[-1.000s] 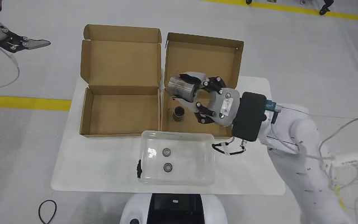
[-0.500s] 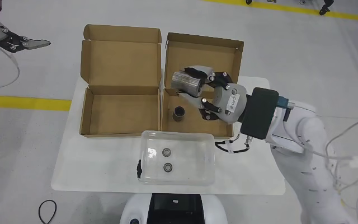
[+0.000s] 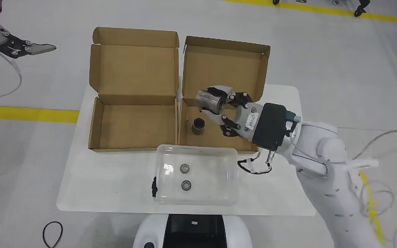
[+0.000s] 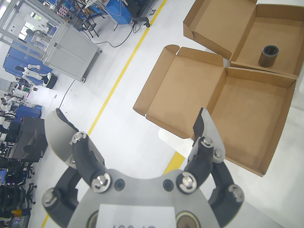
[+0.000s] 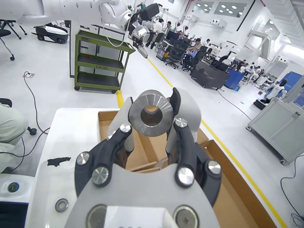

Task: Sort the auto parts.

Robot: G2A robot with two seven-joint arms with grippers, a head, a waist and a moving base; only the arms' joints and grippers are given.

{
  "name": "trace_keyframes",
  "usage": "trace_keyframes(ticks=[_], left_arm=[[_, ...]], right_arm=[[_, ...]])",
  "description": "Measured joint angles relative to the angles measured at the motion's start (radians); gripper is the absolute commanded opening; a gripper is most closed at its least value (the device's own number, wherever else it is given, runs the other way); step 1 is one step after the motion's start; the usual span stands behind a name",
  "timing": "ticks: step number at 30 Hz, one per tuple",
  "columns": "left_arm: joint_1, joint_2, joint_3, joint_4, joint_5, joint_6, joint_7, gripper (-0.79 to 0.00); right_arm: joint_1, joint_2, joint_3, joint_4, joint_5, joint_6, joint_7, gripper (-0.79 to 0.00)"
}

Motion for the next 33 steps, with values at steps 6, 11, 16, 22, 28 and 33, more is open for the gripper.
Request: trace_keyframes(ticks=[6,11,16,22,28,33], left_arm=[[0.0,0.0,0.0,0.0,0.0,0.0,0.0,0.0],[0.0,0.0,0.0,0.0,0.0,0.0,0.0,0.0],[0.0,0.0,0.0,0.0,0.0,0.0,0.0,0.0],[0.0,0.0,0.0,0.0,0.0,0.0,0.0,0.0],[0.0,0.0,0.0,0.0,0.0,0.0,0.0,0.0],[0.0,0.0,0.0,0.0,0.0,0.0,0.0,0.0]], right_arm=[[-0.056,0.003,-0.005,0.033,-0.052,0.028,0.02,-0.785],[-0.093,0.007,-0.003,0.063,-0.076,0.047,0.042,-0.785],[-0.119,0.011,0.001,0.106,-0.092,0.066,0.098,-0.785],[-0.125,0.01,-0.023,0.191,-0.07,0.093,0.211,-0.785],[-0.073,0.001,-0.067,0.313,-0.014,0.111,0.337,-0.785],[-0.009,-0.012,-0.115,0.406,-0.006,0.145,0.396,-0.785]])
